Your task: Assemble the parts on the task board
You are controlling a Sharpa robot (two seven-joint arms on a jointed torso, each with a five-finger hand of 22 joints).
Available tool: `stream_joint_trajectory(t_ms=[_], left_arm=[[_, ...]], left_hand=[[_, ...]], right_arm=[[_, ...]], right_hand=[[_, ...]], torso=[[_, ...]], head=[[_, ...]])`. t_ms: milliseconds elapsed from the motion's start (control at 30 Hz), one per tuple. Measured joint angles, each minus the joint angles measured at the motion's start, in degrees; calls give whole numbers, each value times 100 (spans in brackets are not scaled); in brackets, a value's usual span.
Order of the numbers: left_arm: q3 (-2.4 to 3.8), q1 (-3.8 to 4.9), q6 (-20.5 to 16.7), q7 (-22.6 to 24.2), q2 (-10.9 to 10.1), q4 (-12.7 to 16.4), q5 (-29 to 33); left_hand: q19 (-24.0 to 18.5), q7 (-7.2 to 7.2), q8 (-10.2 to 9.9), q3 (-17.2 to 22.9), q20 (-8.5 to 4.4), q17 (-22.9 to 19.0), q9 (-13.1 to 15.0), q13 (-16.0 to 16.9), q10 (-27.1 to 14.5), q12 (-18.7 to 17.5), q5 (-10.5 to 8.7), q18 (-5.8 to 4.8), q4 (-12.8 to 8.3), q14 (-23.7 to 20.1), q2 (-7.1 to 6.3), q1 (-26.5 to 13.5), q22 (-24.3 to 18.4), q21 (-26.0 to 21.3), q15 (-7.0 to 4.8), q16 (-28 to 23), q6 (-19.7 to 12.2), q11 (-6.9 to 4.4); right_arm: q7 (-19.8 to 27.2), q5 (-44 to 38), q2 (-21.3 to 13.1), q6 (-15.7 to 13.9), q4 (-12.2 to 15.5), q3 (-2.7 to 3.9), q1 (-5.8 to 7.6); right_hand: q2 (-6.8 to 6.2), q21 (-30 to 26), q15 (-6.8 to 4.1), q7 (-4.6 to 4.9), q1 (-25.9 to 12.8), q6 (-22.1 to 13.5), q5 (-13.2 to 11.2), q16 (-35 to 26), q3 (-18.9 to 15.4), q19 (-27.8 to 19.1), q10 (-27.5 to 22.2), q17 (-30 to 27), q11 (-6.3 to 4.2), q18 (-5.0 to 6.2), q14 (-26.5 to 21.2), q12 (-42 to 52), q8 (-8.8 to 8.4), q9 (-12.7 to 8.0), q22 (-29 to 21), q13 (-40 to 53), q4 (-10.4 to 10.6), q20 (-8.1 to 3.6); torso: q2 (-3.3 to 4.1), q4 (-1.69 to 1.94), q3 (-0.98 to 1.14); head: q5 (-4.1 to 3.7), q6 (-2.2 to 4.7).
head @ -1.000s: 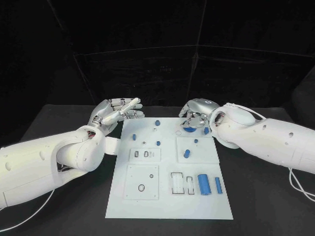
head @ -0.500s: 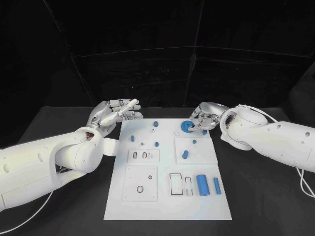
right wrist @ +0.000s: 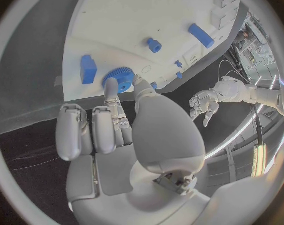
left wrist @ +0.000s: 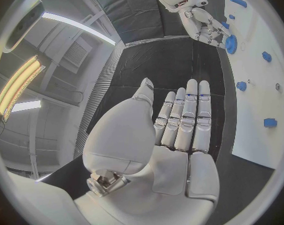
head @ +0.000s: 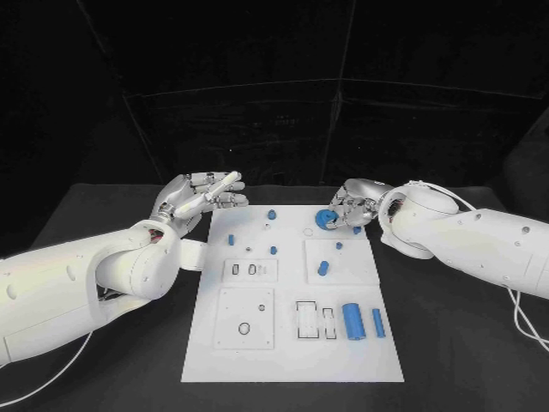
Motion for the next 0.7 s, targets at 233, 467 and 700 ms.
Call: stream_joint_trajectory(t_ms=[233, 467, 700], left_arm=[[0, 0, 7, -3, 1, -10, 0], [-1, 0, 17, -8, 2, -15, 0], [-1, 0, 27, -15, 2, -19, 0]], left_hand=[[0, 0, 0, 0, 0, -1, 0, 0, 0, 0, 0, 0, 0, 0, 0, 0, 0, 0, 0, 0, 0, 0], [0, 0, 0, 0, 0, 8, 0, 0, 0, 0, 0, 0, 0, 0, 0, 0, -9, -22, 0, 0, 0, 0], [16, 0, 0, 0, 16, 7, 0, 0, 0, 0, 0, 1, 0, 0, 0, 0, -8, -22, 0, 0, 0, 0]], right_arm=[[-36, -31, 92, 42, -58, 0, 0], [-103, -140, 153, 50, -102, 1, 0], [-154, -300, 183, 71, -106, 4, 1]], right_hand=[[113, 106, 0, 0, 182, 0, 0, 213, -46, 139, 324, 378, -9, -91, 0, 1164, 27, 0, -1, 1216, 45, 12], [196, 172, 1, 0, 310, 1, 0, 358, -78, 280, 591, 462, 11, -91, 0, 2026, 49, -1, -1, 2108, 41, 14], [191, 231, 1, 4, 516, 6, -53, 467, -98, 287, 824, 461, 2, -180, 0, 2665, 86, -3, -2, 2759, -68, 21]], torso=[[0, 3, 1], [0, 3, 1], [-2, -1, 1]], head=[[8, -14], [8, -20], [9, -37]])
